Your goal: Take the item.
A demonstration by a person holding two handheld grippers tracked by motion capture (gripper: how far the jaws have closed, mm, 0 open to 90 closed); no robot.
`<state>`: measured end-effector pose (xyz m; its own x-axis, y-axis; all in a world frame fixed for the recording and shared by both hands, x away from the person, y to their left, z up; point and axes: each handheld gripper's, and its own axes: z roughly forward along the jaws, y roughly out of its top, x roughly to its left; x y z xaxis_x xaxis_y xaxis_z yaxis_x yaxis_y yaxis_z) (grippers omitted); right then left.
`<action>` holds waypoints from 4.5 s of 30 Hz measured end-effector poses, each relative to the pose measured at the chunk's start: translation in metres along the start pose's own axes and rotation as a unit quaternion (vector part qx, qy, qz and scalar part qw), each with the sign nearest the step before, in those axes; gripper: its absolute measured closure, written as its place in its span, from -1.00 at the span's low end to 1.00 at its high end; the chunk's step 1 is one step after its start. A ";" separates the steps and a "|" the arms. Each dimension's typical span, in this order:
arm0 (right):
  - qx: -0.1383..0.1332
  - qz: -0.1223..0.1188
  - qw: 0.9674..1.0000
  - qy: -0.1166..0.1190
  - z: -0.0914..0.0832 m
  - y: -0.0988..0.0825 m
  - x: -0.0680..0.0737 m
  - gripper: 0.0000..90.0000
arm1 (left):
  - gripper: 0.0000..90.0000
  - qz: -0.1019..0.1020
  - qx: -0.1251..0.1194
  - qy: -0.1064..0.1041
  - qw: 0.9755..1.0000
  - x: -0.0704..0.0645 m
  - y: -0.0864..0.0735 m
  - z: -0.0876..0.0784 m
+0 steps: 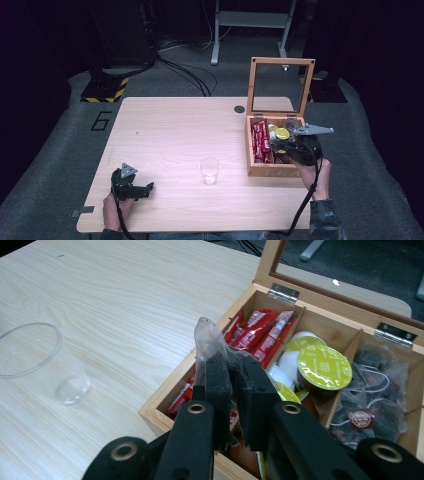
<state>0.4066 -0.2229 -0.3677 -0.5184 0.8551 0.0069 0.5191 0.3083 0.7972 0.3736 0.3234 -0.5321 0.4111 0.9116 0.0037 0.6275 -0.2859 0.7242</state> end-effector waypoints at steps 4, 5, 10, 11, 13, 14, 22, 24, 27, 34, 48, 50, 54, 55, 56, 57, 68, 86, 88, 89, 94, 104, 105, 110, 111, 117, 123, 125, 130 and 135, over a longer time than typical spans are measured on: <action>-0.002 -0.007 1.000 0.009 0.001 0.004 0.008 0.87 | -1.00 0.001 0.000 0.000 1.000 0.000 0.000 0.000; -0.001 -0.006 1.000 0.010 0.001 0.005 0.010 0.87 | -1.00 0.000 0.000 0.000 1.000 0.000 0.000 0.000; 0.002 -0.017 1.000 0.019 0.005 0.008 0.017 0.87 | -1.00 0.000 0.000 0.000 1.000 0.000 0.000 0.000; 0.001 -0.019 0.999 0.029 0.007 0.009 0.021 0.87 | -1.00 0.000 0.001 0.000 1.000 0.000 0.000 0.000; 0.004 -0.024 0.999 0.031 0.010 0.011 0.028 0.87 | -1.00 0.000 0.001 0.000 1.000 0.000 0.000 0.000; 0.004 -0.024 0.999 0.031 0.010 0.011 0.028 0.87 | -1.00 0.000 0.001 0.000 1.000 0.000 0.000 0.000; -0.003 -0.039 0.998 0.057 0.018 0.020 0.047 0.88 | -1.00 0.000 0.000 0.000 1.000 0.000 0.000 0.000; -0.002 -0.050 0.996 0.068 0.022 0.024 0.055 0.88 | -1.00 0.000 0.000 0.000 1.000 0.000 0.000 0.000; -0.005 -0.055 0.995 0.081 0.025 0.027 0.064 0.88 | -1.00 0.000 0.001 0.000 1.000 0.000 0.000 0.000; 0.002 -0.074 0.992 0.099 0.035 0.033 0.083 0.88 | -1.00 0.001 0.000 0.000 1.000 0.000 0.000 0.000; 0.011 -0.099 0.988 0.121 0.044 0.040 0.103 0.88 | -1.00 0.000 0.000 0.000 1.000 0.000 0.000 0.000; 0.014 -0.106 0.986 0.128 0.045 0.041 0.105 0.88 | -1.00 -0.001 0.000 0.000 1.000 0.000 0.000 0.000; 0.017 -0.109 0.985 0.132 0.046 0.043 0.111 0.88 | -1.00 0.000 0.000 0.000 1.000 0.000 0.000 0.000; 0.016 -0.111 0.984 0.136 0.046 0.044 0.114 0.88 | -1.00 0.000 0.001 0.000 1.000 0.000 0.000 0.000; 0.016 -0.111 0.984 0.136 0.046 0.044 0.114 0.88 | -1.00 0.000 0.000 0.000 1.000 0.000 0.000 0.000; 0.017 -0.112 0.984 0.138 0.046 0.044 0.115 0.88 | -1.00 0.000 0.000 0.000 1.000 0.000 0.000 0.000; 0.035 -0.129 0.979 0.154 0.054 0.046 0.126 0.88 | -1.00 -0.001 0.000 0.000 1.000 0.000 0.000 0.000; 0.111 -0.159 0.967 0.166 0.101 0.039 0.152 0.87 | -1.00 0.000 0.001 0.000 1.000 0.000 0.000 0.000; 0.119 -0.158 0.966 0.166 0.104 0.038 0.153 0.87 | -1.00 0.000 0.000 0.000 1.000 0.000 0.000 0.000; 0.119 -0.158 0.966 0.166 0.104 0.038 0.153 0.87 | -1.00 0.001 0.000 0.000 1.000 0.000 0.000 0.000; 0.127 -0.163 0.965 0.162 0.113 0.033 0.156 0.87 | -1.00 0.000 0.000 0.000 1.000 0.000 0.000 0.000; 0.119 -0.158 0.966 0.166 0.115 0.030 0.157 0.62 | -1.00 -0.001 0.000 0.000 1.000 0.000 0.000 0.000; 0.114 -0.158 0.967 0.164 0.114 0.030 0.156 0.41 | -1.00 0.000 0.001 0.000 1.000 0.000 0.000 0.000; 0.099 -0.147 0.970 0.166 0.108 0.028 0.151 0.03 | -1.00 0.001 0.001 0.000 1.000 0.000 0.000 0.000; 0.092 -0.139 0.972 0.164 0.105 0.027 0.149 -0.13 | -1.00 0.001 0.001 0.000 1.000 0.000 0.000 0.000; 0.066 -0.132 0.977 0.155 0.091 0.018 0.140 -0.58 | -1.00 0.002 0.002 0.000 1.000 0.000 0.000 0.000; 0.054 -0.128 0.978 0.158 0.082 0.004 0.135 -0.75 | -1.00 0.001 0.002 0.000 1.000 0.000 0.000 0.000; 0.049 -0.130 0.978 0.154 0.078 -0.003 0.134 -0.83 | -1.00 0.001 0.001 0.000 1.000 0.000 0.000 0.000; 0.049 -0.126 0.979 0.151 0.074 -0.019 0.133 -0.90 | -1.00 0.002 0.002 0.000 1.000 0.000 0.000 0.000; 0.048 -0.116 0.981 0.150 0.075 -0.038 0.131 -0.95 | -1.00 0.002 0.002 0.000 1.000 0.000 0.000 0.000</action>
<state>0.3703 -0.0916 -0.4421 -0.7992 0.6008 0.0207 0.4179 0.5304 0.7376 0.3735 0.3237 -0.5318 0.4138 0.9103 0.0059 0.6282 -0.2903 0.7219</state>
